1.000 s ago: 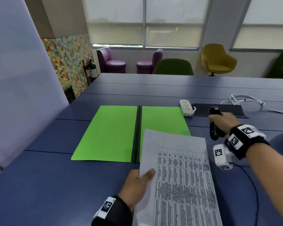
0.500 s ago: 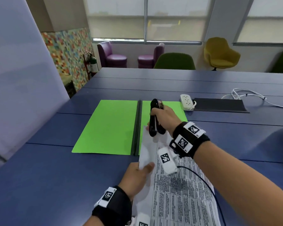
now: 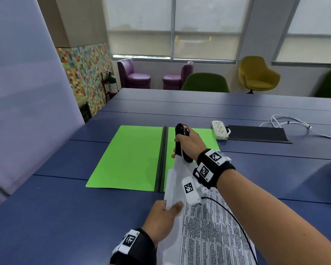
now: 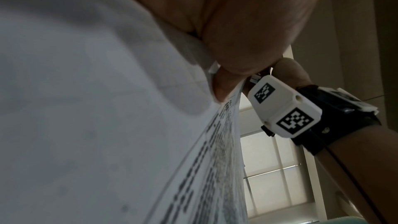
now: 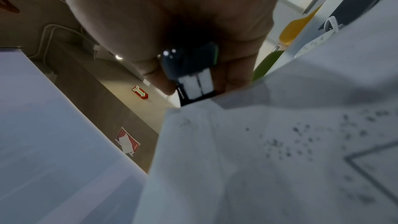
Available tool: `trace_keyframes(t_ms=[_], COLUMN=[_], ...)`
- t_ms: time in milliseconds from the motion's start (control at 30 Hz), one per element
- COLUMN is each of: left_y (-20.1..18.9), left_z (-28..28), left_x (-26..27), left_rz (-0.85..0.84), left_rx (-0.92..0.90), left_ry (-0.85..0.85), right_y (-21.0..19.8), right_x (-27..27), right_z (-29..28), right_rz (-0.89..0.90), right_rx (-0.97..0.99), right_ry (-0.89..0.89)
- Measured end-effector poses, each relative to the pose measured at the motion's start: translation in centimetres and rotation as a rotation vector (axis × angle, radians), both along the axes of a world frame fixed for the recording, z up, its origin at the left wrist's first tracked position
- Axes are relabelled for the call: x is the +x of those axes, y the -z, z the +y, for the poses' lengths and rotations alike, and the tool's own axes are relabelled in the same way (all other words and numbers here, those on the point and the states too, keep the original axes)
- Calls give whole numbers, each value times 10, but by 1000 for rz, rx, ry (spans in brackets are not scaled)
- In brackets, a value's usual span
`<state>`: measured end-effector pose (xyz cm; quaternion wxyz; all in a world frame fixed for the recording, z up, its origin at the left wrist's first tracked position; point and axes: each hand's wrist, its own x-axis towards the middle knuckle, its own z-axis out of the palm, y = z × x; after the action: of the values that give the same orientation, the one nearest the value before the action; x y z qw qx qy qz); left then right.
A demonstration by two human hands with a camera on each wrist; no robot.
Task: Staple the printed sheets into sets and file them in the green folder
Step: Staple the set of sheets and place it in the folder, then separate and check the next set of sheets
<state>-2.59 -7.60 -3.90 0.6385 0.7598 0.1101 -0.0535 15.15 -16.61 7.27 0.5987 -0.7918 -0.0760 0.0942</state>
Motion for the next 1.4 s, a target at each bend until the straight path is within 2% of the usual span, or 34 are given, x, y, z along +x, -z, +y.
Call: trace_keyframes(t_ms=[200, 833, 1033, 1100, 1133, 1200, 1267, 1333, 1400], left_y=[-15, -20, -22, -21, -22, -21, -21, -22, -26], left_z=[-3, -6, -6, -5, -4, -4, -4, -3, -4], left_x=[-5, -8, -10, -10, -10, -11, -10, -11, -13], left_rz=[-25, -24, -19, -19, -11, -4, 3, 14, 24], left_rx=[37, -25, -27, -46, -56, -104, -163, -214, -289], left_ry=[16, 48, 45, 54, 64, 67, 41, 34, 23], right_y=[-9, 13, 7, 0, -5, -5, 5, 24, 47], right_x=[-21, -24, -12, 3, 8, 18, 20, 16, 9], right_z=[3, 15, 0, -26, -44, -91, -142, -184, -214], right_rz=[41, -203, -103, -142, -175, -198, -118, 1, 66], right_rx=[91, 80, 118, 17, -124, -558, -878, -1010, -1058], right_ry=[-19, 41, 83, 159, 195, 275, 312, 290, 252])
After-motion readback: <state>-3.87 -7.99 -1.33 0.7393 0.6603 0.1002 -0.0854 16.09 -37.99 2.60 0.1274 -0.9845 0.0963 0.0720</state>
